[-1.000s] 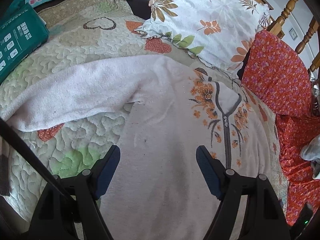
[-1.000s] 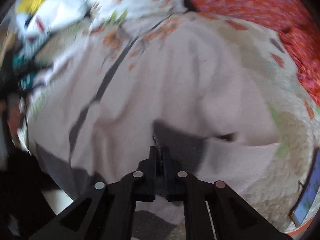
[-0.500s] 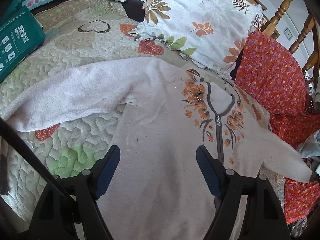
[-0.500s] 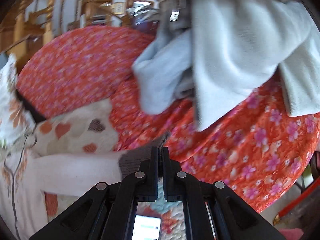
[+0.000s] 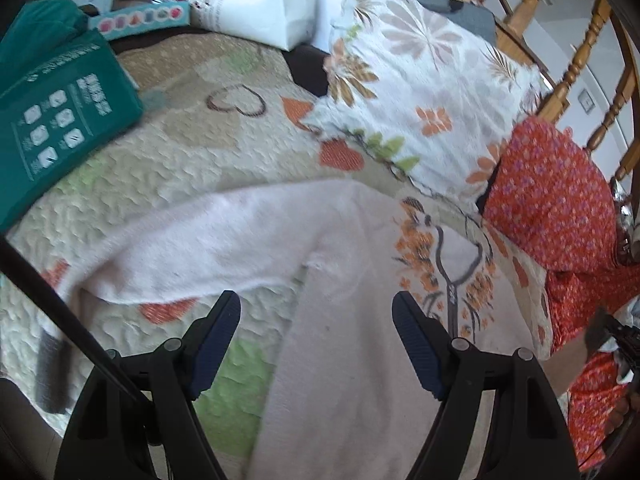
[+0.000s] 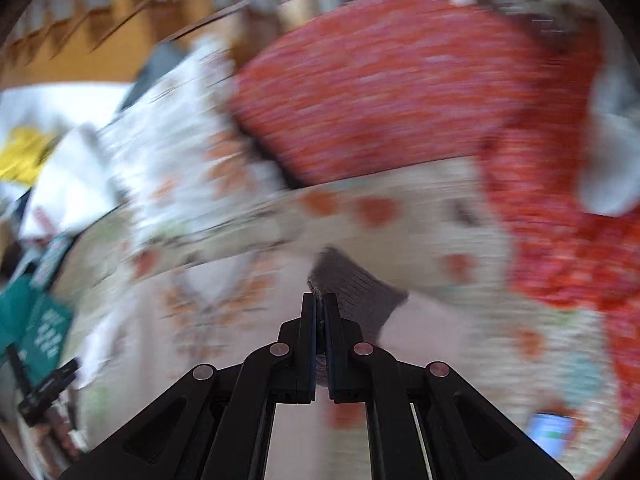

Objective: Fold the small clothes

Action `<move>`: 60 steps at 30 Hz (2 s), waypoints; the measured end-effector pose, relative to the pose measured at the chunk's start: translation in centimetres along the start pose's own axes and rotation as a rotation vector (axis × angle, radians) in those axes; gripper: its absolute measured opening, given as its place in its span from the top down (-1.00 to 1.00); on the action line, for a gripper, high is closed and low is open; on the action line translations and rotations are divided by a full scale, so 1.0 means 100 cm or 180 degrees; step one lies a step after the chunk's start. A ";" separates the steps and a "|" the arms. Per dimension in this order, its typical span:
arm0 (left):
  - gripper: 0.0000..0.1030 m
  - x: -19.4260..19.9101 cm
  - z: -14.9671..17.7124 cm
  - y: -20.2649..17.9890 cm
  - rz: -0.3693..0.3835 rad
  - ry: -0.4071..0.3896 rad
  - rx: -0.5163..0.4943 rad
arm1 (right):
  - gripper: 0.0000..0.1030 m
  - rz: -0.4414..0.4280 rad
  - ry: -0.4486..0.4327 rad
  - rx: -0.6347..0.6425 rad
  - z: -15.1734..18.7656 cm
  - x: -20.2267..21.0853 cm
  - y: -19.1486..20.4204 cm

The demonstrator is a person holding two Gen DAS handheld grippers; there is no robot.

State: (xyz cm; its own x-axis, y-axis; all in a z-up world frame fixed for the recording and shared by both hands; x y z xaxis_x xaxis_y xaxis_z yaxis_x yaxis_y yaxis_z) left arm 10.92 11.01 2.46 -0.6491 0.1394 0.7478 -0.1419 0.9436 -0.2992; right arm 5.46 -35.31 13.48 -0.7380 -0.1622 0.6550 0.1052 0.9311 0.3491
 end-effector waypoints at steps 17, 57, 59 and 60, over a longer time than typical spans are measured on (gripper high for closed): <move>-0.50 0.031 -0.057 0.101 -0.0411 -0.0398 0.0567 | 0.93 -0.0676 0.1172 0.0745 0.103 -0.274 0.276; -0.51 0.106 -0.052 0.286 -0.1308 -0.1060 0.2083 | 0.85 -0.2308 0.2141 0.1505 0.312 -0.206 0.484; -0.51 0.100 -0.053 0.278 -0.1266 -0.1003 0.2015 | 0.85 -0.2284 0.1978 0.1568 0.283 -0.190 0.471; -0.51 0.095 -0.053 0.271 -0.1231 -0.0953 0.1954 | 0.85 -0.2287 0.1898 0.1550 0.263 -0.179 0.458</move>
State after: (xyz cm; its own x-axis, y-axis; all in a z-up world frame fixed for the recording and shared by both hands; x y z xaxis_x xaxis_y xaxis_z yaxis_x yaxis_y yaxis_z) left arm 4.87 39.54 4.64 -0.6308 -0.3344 0.7002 -0.7300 0.5616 -0.3895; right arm 5.97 18.87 0.13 -0.0592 -0.7395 0.6705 -0.6038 0.5614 0.5658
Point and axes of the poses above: each gripper's, at about its wrist camera, not at the fingertips, and x roughly against the way its jaws point, y to its left, z to its underside, the point moved 10 cm from there along -x, roughly the way its jaws point, and after that the axes turned 9 degrees about -z, right-handed, at the moved point
